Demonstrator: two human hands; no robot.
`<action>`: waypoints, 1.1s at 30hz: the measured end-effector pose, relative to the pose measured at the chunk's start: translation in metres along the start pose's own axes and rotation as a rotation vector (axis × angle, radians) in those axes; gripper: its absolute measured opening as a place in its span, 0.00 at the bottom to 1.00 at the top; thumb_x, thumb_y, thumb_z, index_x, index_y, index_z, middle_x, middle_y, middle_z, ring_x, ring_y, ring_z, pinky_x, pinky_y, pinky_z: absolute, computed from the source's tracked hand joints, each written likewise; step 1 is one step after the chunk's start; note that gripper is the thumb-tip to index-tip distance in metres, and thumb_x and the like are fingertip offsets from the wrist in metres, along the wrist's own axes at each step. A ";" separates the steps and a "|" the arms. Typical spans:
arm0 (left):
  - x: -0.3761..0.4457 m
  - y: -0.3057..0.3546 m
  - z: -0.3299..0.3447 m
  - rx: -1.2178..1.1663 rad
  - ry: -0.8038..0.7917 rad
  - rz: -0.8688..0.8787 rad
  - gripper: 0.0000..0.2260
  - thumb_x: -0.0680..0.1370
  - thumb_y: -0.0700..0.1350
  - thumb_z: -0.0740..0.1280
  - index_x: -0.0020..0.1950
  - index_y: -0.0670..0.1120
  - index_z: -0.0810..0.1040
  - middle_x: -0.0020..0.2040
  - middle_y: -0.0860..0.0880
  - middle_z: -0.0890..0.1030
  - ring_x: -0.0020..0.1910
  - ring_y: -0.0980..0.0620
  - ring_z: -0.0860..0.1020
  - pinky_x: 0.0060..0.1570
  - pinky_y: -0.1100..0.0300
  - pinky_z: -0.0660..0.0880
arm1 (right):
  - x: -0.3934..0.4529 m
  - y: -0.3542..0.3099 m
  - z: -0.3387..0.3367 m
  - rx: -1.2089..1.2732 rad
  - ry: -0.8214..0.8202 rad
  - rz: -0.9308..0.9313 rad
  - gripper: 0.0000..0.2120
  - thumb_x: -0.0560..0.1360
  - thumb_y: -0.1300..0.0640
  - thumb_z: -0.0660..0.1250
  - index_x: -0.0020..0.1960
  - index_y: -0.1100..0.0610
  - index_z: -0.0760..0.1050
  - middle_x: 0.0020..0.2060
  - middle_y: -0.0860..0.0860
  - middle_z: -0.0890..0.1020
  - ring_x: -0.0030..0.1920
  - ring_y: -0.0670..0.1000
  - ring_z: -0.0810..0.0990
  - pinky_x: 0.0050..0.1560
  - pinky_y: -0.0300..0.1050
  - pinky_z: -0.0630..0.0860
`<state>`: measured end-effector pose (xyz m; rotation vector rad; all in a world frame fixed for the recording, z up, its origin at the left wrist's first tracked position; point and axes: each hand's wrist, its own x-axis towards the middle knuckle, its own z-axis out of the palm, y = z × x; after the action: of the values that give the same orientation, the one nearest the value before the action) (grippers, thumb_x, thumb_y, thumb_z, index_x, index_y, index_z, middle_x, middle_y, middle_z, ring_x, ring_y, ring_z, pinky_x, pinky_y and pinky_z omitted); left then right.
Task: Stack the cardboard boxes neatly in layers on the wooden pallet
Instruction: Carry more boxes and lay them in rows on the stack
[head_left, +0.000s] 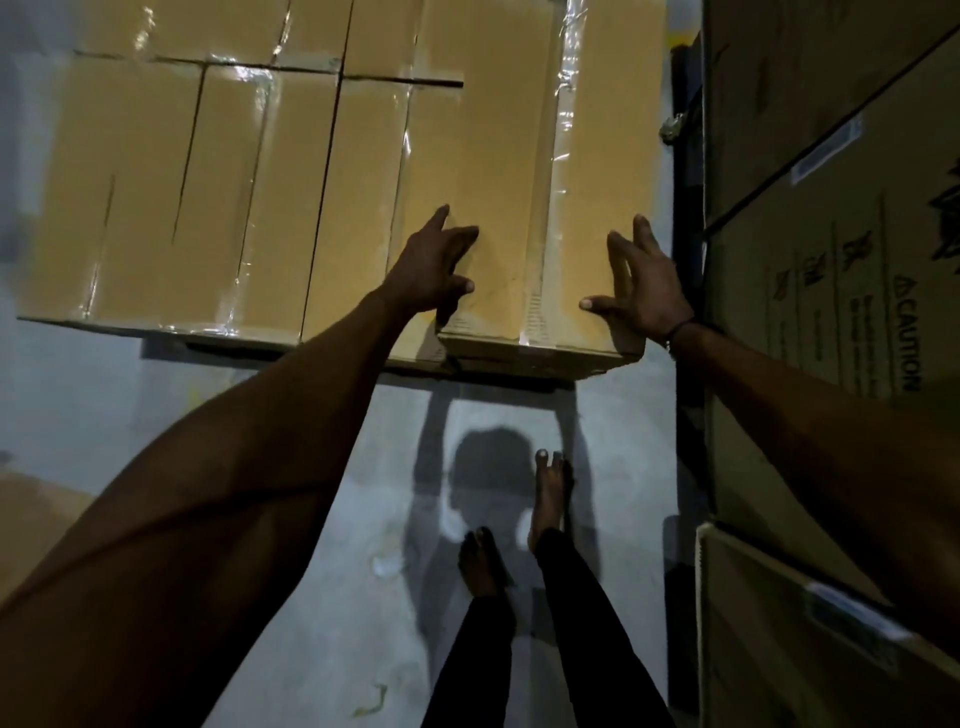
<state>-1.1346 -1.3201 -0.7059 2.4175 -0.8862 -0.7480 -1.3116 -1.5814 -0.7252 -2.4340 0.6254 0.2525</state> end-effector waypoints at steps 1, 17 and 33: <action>0.001 -0.002 -0.001 -0.002 -0.008 -0.001 0.38 0.73 0.45 0.79 0.79 0.43 0.68 0.82 0.35 0.55 0.81 0.38 0.56 0.76 0.48 0.63 | 0.000 0.001 0.000 -0.001 -0.006 -0.005 0.50 0.69 0.42 0.80 0.81 0.59 0.60 0.82 0.59 0.52 0.80 0.63 0.56 0.80 0.61 0.57; -0.004 0.001 0.002 0.031 0.014 -0.038 0.34 0.74 0.36 0.76 0.78 0.41 0.69 0.83 0.38 0.53 0.79 0.37 0.61 0.75 0.44 0.66 | -0.002 -0.004 0.004 -0.075 -0.079 -0.001 0.49 0.72 0.45 0.78 0.82 0.57 0.55 0.83 0.58 0.45 0.79 0.66 0.56 0.78 0.61 0.59; -0.182 0.114 -0.085 -0.256 0.380 -0.151 0.17 0.78 0.40 0.73 0.66 0.42 0.79 0.67 0.42 0.79 0.65 0.42 0.77 0.62 0.47 0.76 | -0.138 -0.115 -0.132 0.094 -0.032 0.005 0.36 0.79 0.42 0.70 0.81 0.53 0.62 0.83 0.56 0.51 0.78 0.63 0.61 0.74 0.55 0.65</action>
<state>-1.2486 -1.2540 -0.5166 2.3025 -0.4341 -0.4001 -1.3711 -1.5275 -0.5170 -2.3338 0.6160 0.2583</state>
